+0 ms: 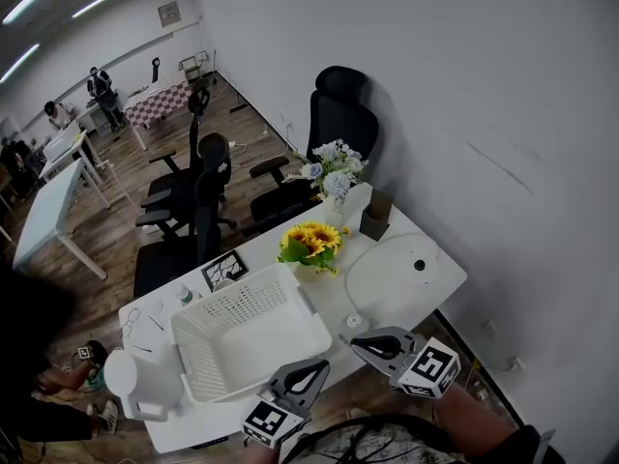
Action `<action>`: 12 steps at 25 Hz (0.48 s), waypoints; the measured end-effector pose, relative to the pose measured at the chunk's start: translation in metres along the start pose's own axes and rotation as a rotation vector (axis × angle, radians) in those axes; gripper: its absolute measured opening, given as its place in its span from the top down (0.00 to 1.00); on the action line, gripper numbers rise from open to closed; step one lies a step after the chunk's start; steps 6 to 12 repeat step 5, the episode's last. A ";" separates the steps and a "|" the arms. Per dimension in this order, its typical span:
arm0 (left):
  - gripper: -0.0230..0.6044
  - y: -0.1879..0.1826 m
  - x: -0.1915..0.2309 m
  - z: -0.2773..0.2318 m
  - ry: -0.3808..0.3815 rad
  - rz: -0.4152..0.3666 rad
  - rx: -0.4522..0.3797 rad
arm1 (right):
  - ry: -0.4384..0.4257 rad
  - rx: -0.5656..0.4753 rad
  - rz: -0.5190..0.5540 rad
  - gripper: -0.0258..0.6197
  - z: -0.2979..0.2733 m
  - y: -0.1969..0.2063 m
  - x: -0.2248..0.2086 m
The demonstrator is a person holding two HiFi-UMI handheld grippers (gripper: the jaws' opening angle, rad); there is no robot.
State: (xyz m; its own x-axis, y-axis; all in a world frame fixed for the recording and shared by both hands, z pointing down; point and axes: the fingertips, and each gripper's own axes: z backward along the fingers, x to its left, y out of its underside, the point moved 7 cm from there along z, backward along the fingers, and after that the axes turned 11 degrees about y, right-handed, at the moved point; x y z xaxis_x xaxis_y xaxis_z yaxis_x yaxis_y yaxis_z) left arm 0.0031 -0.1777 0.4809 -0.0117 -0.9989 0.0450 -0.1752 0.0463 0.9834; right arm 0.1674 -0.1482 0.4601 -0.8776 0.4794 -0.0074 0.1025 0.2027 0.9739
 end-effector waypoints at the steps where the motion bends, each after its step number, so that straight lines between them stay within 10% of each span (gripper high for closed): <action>1: 0.95 0.000 0.000 -0.001 -0.002 0.002 -0.002 | -0.001 0.003 0.002 0.93 0.001 0.000 -0.001; 12: 0.95 0.000 -0.001 -0.001 -0.009 0.005 -0.008 | -0.002 0.007 0.002 0.93 0.002 0.003 -0.001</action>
